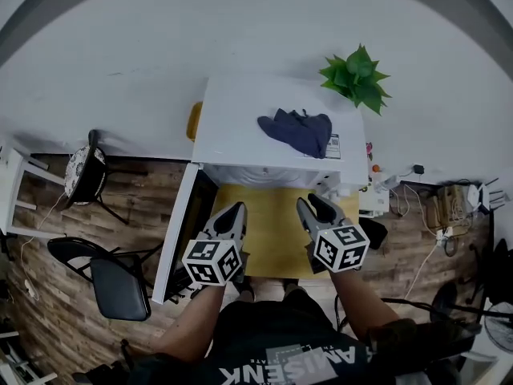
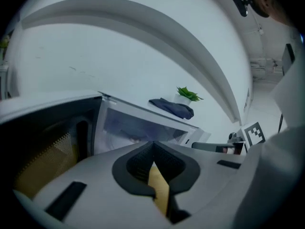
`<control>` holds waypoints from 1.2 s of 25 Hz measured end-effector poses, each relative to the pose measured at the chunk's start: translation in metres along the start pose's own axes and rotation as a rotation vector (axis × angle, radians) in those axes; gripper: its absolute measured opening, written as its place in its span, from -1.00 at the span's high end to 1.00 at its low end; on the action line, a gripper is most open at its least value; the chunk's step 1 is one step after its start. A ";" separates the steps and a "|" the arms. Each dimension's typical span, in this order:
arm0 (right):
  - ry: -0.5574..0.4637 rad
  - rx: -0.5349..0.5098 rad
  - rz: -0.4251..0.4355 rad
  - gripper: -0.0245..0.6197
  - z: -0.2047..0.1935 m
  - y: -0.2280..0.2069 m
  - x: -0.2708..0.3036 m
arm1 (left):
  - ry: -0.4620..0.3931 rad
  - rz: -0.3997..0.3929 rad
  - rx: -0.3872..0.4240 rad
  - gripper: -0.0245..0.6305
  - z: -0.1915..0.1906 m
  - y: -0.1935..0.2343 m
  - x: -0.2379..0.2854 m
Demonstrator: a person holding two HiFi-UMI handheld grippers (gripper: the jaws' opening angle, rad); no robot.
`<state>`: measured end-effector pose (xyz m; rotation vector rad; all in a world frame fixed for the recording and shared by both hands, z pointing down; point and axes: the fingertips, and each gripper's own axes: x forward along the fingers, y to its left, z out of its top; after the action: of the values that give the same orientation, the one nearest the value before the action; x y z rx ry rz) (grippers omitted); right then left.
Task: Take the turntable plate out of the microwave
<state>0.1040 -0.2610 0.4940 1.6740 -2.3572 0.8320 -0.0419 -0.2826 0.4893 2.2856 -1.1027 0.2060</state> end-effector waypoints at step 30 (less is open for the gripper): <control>0.073 0.853 0.051 0.01 -0.103 -0.057 0.129 | -0.008 0.054 -0.562 0.32 -0.078 0.098 0.117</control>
<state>0.0865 -0.3290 0.6536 1.7501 -2.1157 2.0719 -0.0317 -0.3640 0.6400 1.7585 -1.0646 -0.0867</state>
